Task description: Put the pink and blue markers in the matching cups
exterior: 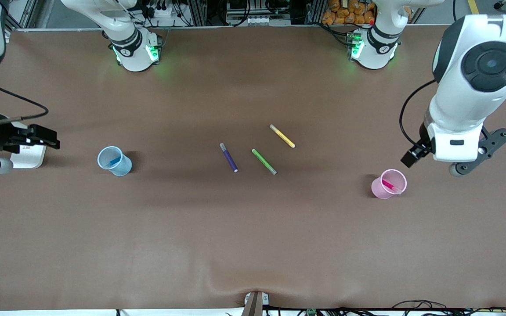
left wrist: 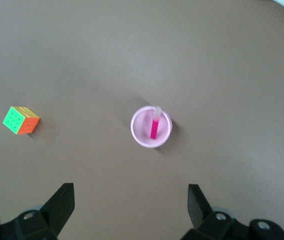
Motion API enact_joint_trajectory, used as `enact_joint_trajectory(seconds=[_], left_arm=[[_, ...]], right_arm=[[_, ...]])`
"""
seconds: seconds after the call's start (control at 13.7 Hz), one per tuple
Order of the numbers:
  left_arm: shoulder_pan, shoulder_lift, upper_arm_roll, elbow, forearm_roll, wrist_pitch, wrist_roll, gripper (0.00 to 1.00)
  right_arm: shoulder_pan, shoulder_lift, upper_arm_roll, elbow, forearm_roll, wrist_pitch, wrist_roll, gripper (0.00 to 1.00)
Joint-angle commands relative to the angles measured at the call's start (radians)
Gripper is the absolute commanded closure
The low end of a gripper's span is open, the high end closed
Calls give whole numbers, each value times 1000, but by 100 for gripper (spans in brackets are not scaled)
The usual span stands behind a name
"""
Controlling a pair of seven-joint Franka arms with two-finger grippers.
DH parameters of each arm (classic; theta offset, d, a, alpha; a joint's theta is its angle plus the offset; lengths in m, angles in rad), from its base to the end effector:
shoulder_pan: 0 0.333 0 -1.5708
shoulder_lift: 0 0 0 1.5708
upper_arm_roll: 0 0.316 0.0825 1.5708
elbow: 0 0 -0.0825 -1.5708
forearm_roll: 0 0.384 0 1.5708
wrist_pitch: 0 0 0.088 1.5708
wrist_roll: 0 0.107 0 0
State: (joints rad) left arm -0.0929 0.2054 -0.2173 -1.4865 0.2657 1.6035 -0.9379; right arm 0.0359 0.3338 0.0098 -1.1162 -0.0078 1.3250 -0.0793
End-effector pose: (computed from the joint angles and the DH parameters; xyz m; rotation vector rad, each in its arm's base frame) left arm 0.5966 -0.1496 0.5518 -2.7778 -0.8752 -0.0901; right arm 0.6262 0.0264 0.6156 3.1272 0.1929 -0.1961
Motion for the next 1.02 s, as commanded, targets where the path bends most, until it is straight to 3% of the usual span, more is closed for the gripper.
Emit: enact_joint_trajectory(seconds=[0.0,0.15,0.37,0.66,0.95], left_arm=[[33,-70,-10,-43,-65,-16,102,0],[33,-121,-11,-95,-72,-13,157,0],[45,-155,-10,-100,-106,-20,258,0],[136,-185,-11,-98,-163,-31,512,0],[165,-215,-1,-104,-212,-52,653,0]], right_arm=[[-7,-69,1,-17,-11,-48,-16,0],[-20,-171,-4,-176,-4,41,-14,0],[-24,-362,-4,-483,-3,209,-14,0],[-73,-366,-13,-473,72,149,-27,0],[-39,-322,-8,-337,-6,143,-25,0]])
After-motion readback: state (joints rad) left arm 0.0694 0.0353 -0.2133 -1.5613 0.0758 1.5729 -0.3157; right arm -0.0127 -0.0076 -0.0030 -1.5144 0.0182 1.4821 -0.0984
